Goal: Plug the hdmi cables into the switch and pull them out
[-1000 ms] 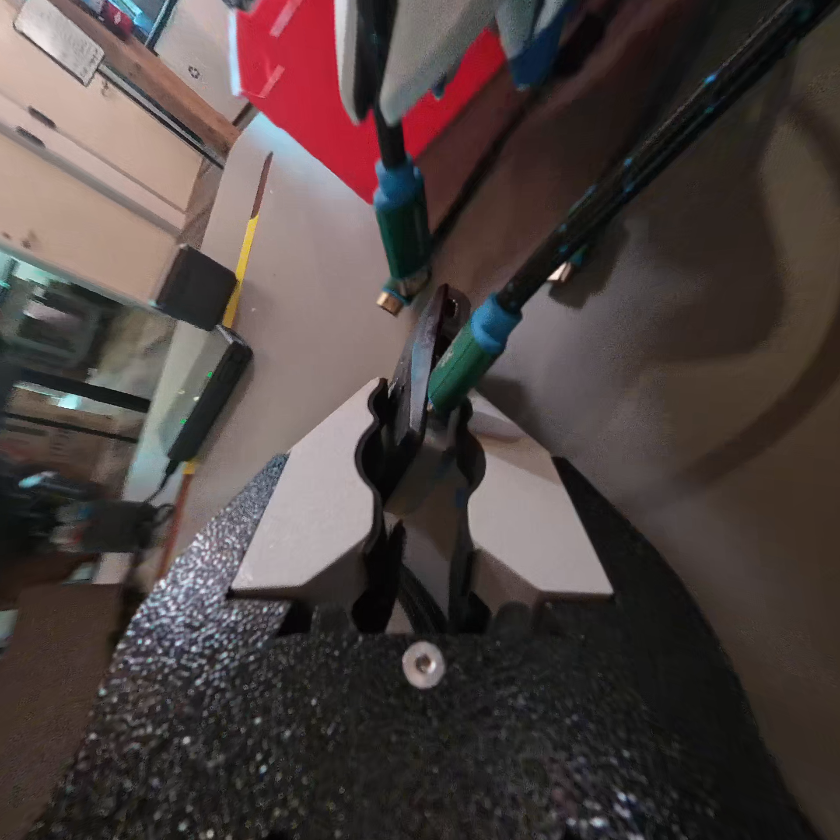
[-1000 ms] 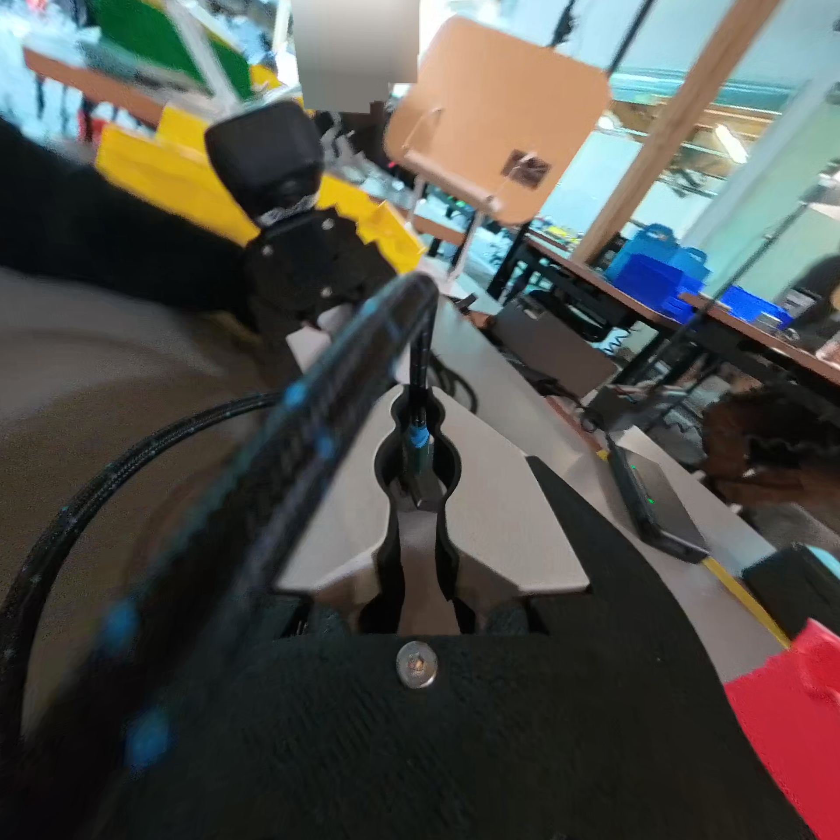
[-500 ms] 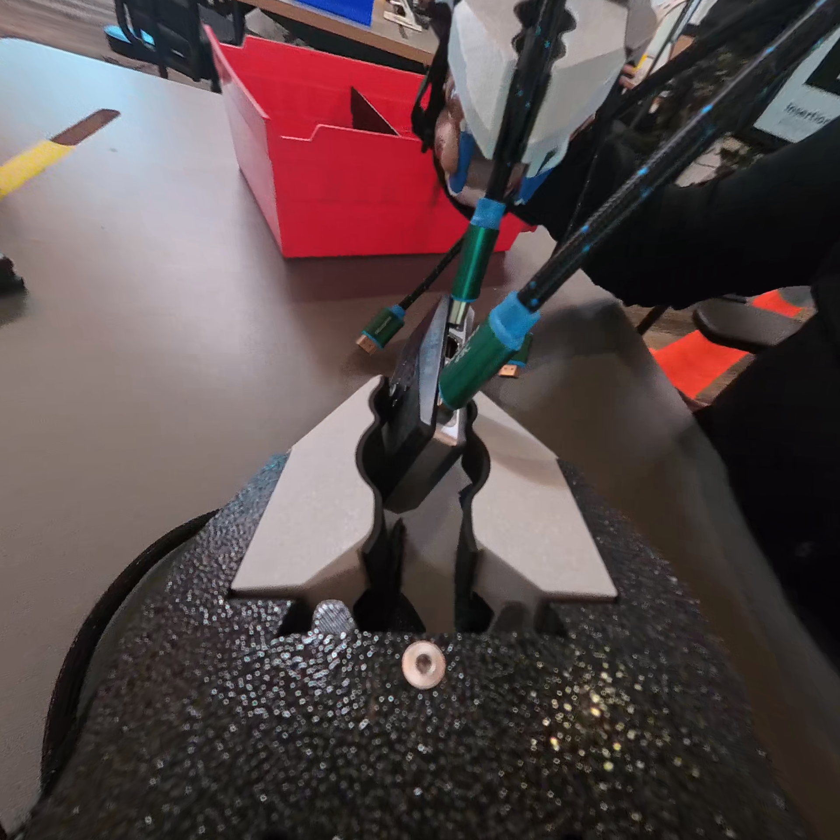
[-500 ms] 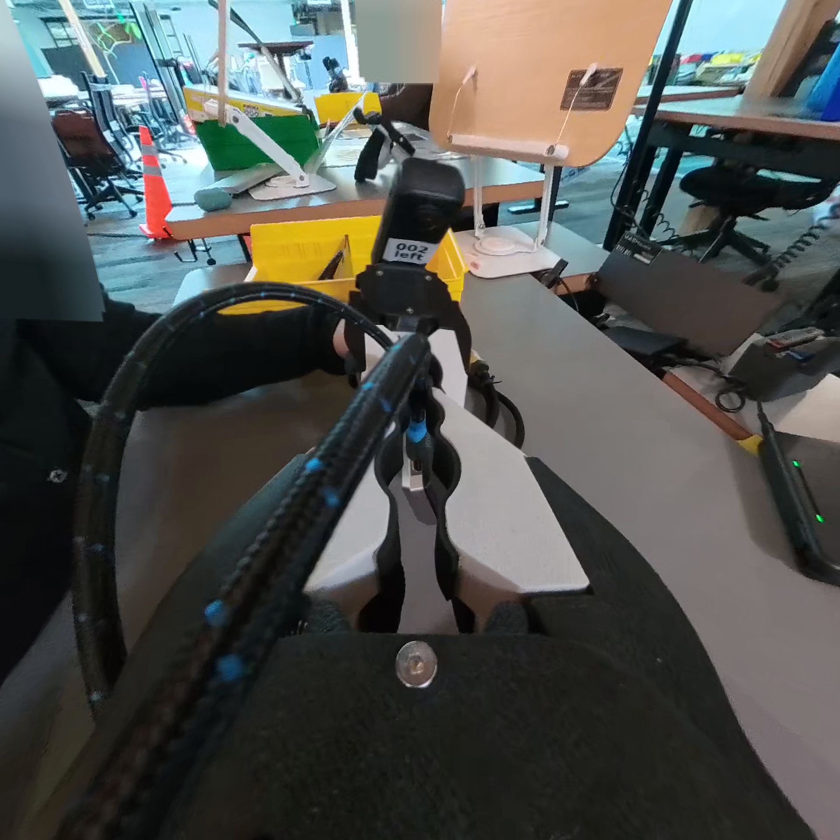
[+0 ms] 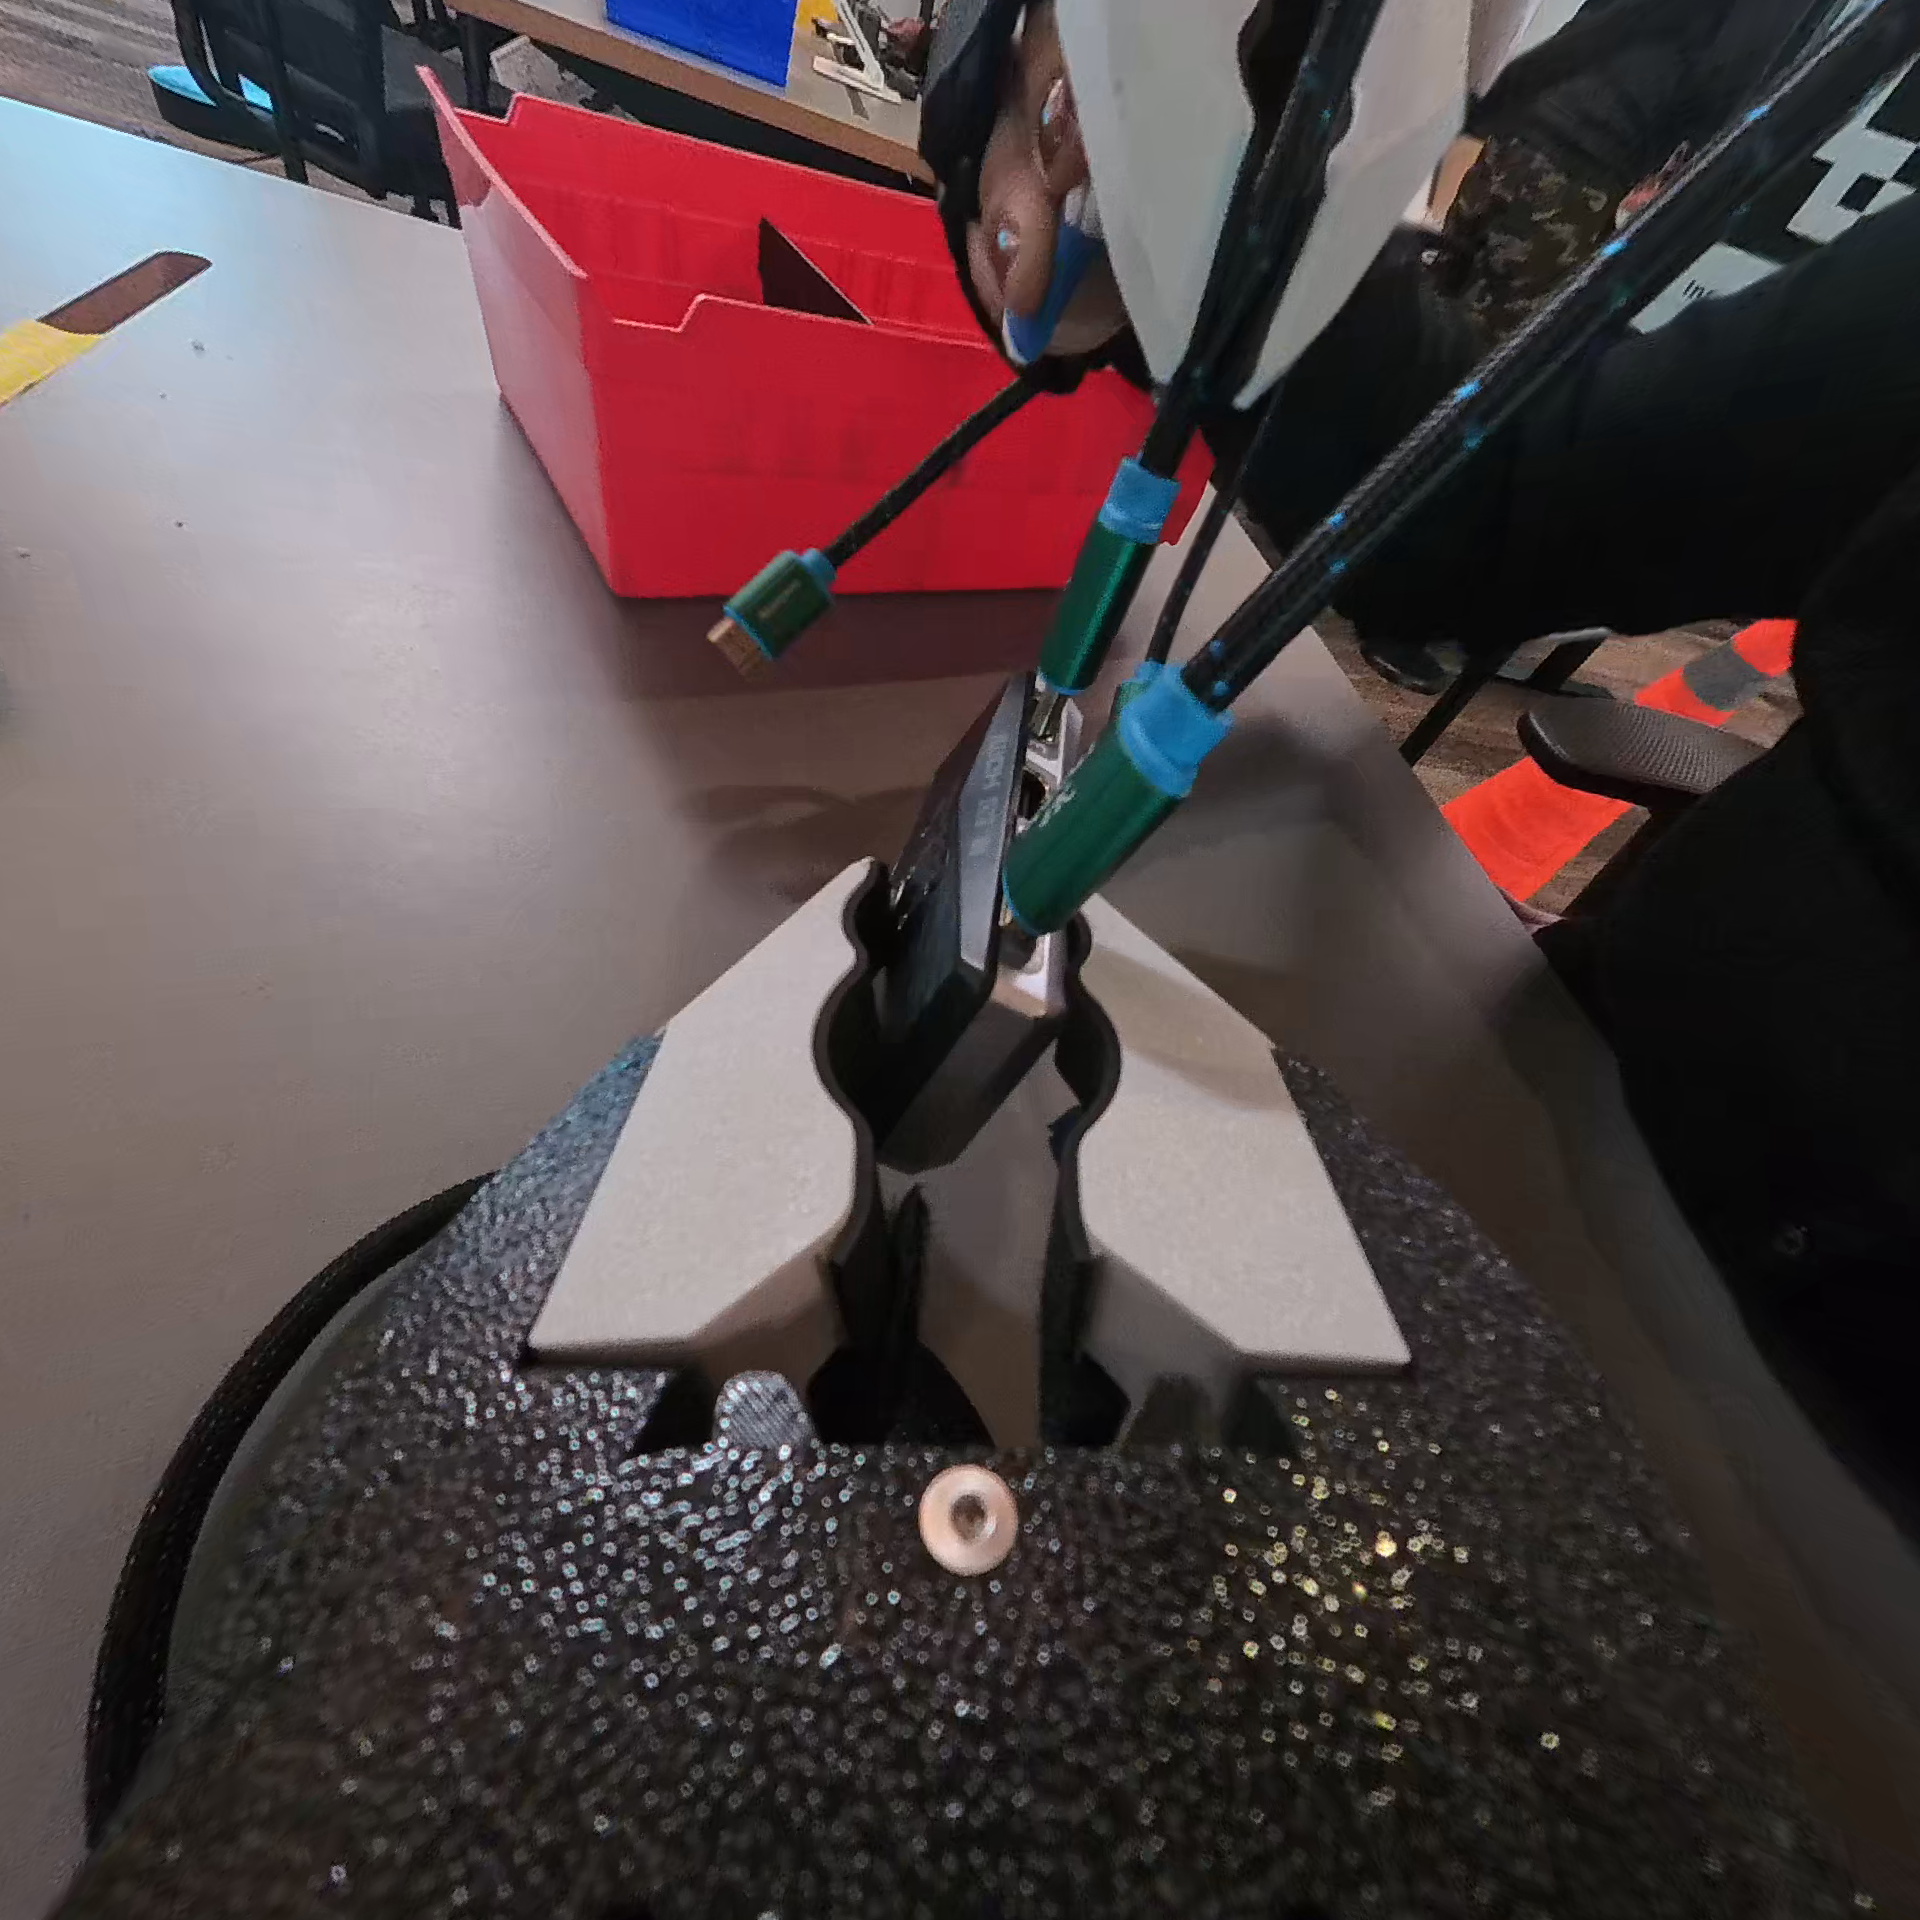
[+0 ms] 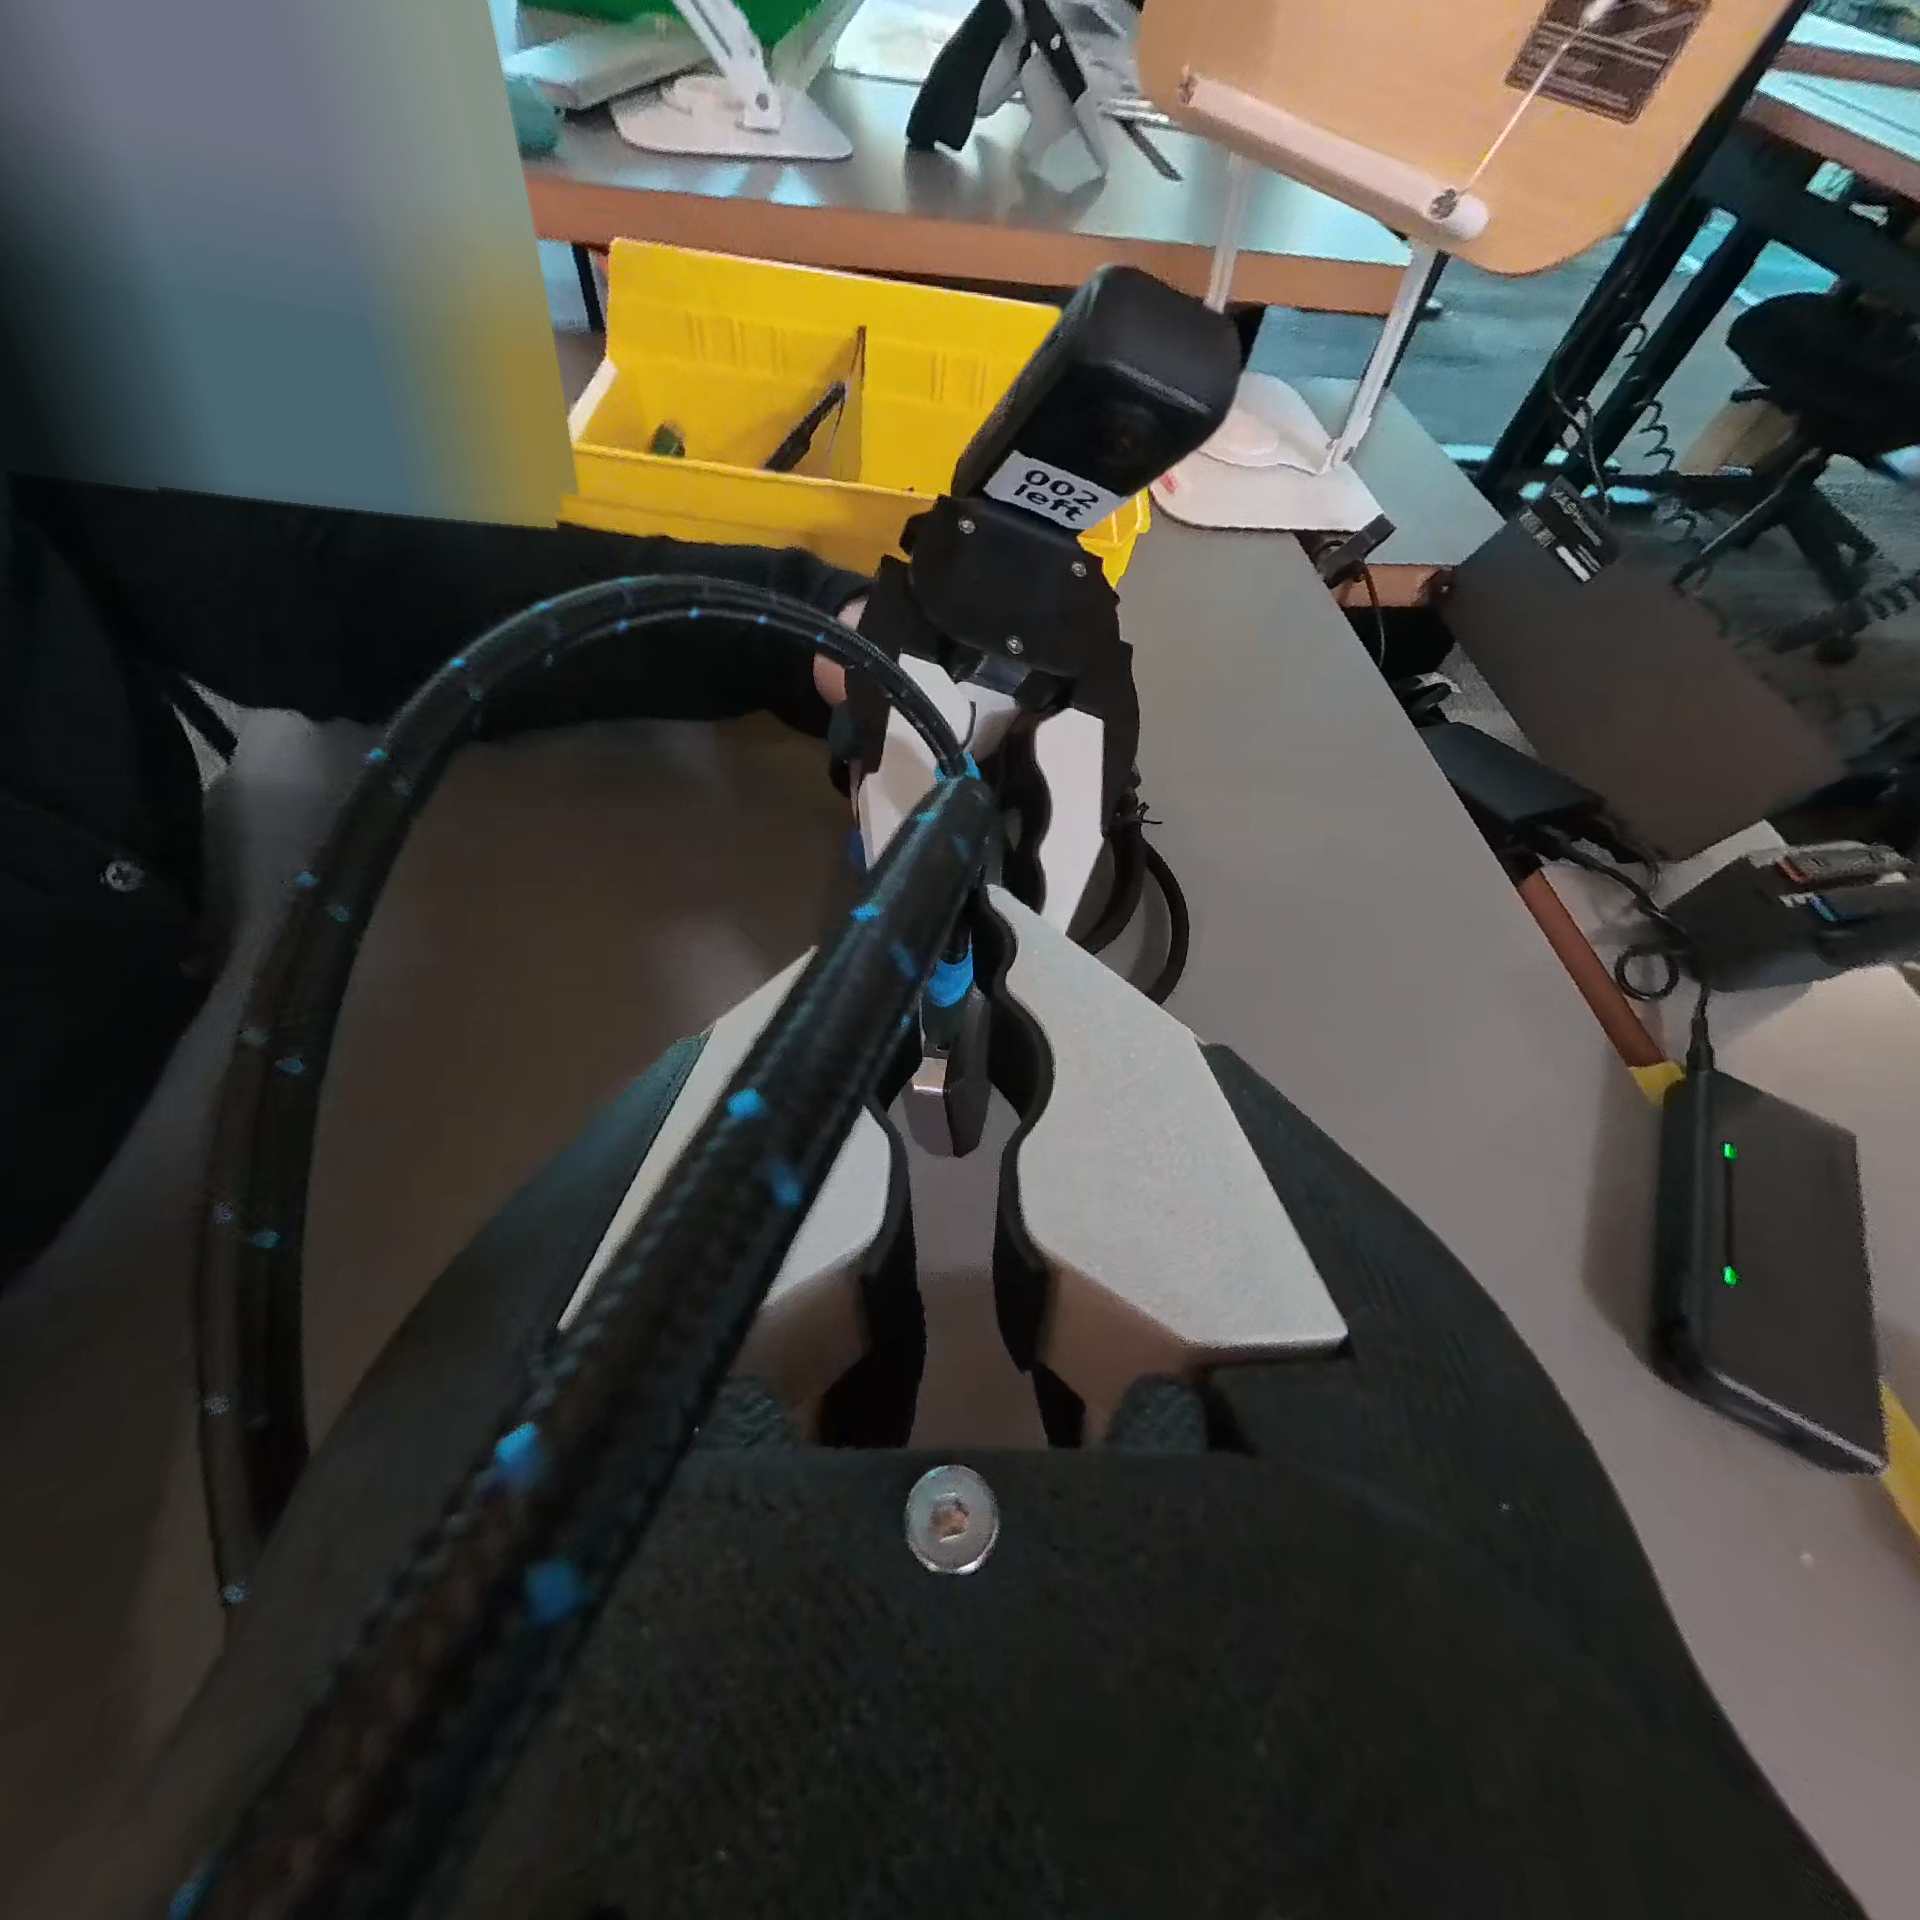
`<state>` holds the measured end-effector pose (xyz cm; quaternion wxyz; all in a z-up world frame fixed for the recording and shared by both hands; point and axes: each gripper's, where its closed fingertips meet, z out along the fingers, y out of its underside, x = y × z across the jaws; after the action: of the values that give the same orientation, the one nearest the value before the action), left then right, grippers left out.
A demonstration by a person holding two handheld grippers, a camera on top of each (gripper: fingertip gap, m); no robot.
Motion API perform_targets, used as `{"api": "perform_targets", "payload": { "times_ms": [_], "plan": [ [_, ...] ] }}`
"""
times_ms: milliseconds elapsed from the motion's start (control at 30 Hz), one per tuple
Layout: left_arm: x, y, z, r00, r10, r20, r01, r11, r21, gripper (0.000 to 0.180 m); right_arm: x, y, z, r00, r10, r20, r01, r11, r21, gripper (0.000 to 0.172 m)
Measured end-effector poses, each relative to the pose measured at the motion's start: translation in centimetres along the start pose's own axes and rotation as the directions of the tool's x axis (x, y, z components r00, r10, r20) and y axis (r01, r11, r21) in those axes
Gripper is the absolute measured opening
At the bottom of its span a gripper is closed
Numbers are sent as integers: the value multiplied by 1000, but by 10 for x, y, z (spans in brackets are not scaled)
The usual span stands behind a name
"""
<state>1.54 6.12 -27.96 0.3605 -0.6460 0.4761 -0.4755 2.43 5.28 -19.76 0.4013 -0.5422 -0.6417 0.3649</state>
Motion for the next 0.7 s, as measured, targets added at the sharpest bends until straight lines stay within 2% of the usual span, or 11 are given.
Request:
{"api": "perform_targets", "payload": {
  "times_ms": [167, 267, 400, 700],
  "plan": [
    [0, 0, 0, 1000, 7, -3, -7, 1000, 1, 28, -5, 0, 5, 997, -74, 35, 76, 995, -60, 2],
    [0, 0, -1, 1000, 2, -6, -2, 1000, 11, 29, -5, -1, 8, 998, -45, 54, 47, 998, -37, 3],
    [-1, -1, 2, 1000, 8, 1, -8, 1000, 24, 27, -2, 3, 5, 996, -81, 26, 82, 996, -19, 3],
    [-1, -3, 6, 998, 61, 8, -61, 996, 68, 25, -8, 9, 2, 1000, -18, 18, 15, 989, 150, 5]
  ]
}}
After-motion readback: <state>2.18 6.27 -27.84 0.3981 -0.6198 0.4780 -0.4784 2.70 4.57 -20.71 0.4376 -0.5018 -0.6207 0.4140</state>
